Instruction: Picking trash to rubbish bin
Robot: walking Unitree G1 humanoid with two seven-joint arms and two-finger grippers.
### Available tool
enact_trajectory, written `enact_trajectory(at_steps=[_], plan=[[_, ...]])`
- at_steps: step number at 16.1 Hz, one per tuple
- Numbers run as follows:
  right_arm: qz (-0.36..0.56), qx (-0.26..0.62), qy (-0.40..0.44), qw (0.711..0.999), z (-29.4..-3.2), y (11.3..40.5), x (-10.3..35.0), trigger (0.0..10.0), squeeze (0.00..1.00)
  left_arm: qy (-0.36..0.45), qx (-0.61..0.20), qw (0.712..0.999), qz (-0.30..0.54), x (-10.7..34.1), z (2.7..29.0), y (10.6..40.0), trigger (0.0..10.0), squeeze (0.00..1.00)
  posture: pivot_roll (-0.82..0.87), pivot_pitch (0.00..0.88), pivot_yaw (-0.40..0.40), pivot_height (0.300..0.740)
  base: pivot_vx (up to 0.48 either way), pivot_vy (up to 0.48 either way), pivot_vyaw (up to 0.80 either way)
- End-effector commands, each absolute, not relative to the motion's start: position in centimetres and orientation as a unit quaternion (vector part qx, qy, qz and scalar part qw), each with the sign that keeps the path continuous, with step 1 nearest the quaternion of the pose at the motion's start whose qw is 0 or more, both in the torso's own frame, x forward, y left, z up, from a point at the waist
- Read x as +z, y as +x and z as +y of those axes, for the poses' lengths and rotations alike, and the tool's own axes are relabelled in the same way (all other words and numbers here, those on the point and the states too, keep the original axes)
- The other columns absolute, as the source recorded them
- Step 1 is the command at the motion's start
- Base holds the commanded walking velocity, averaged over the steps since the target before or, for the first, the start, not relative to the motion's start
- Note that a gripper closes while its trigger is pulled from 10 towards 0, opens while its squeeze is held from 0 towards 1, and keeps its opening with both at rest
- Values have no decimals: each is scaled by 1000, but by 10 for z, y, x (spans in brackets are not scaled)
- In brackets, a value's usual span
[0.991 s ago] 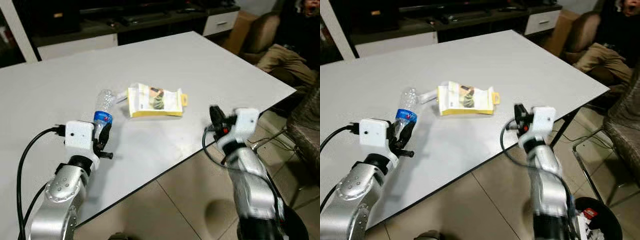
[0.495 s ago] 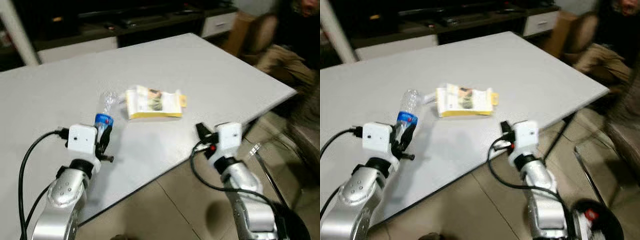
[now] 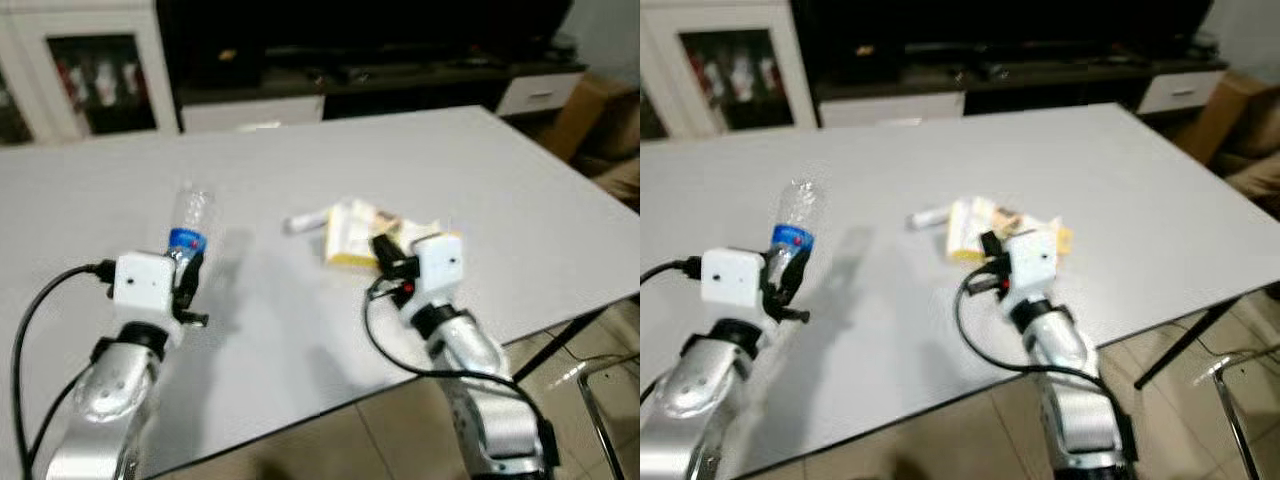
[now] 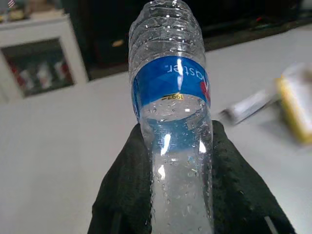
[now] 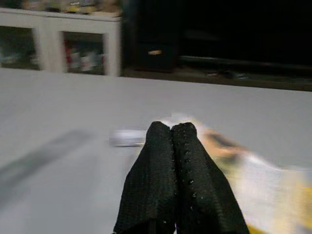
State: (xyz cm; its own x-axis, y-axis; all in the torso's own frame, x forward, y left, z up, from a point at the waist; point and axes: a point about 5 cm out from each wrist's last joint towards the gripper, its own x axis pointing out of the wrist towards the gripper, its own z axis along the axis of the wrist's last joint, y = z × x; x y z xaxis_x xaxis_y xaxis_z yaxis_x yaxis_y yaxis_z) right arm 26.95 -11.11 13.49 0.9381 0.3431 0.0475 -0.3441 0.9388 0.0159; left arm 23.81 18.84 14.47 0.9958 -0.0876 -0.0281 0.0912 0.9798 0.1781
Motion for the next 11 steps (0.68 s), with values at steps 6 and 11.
enact_trajectory(at_steps=[6, 11], plan=[[-16, 63, 1, 998, -148, 267, 135, 10000, 0, 86, -109, 990, 16, 142, 173, 247, 10000, 0, 82, 0, -7, 740, 281, 0, 0], [2, -8, 22, 1000, -177, 279, 133, 10000, 1000, 95, -119, 988, 9, 146, 171, 255, 10000, 0, 71, 0, 4, 740, 0, 0, 0]])
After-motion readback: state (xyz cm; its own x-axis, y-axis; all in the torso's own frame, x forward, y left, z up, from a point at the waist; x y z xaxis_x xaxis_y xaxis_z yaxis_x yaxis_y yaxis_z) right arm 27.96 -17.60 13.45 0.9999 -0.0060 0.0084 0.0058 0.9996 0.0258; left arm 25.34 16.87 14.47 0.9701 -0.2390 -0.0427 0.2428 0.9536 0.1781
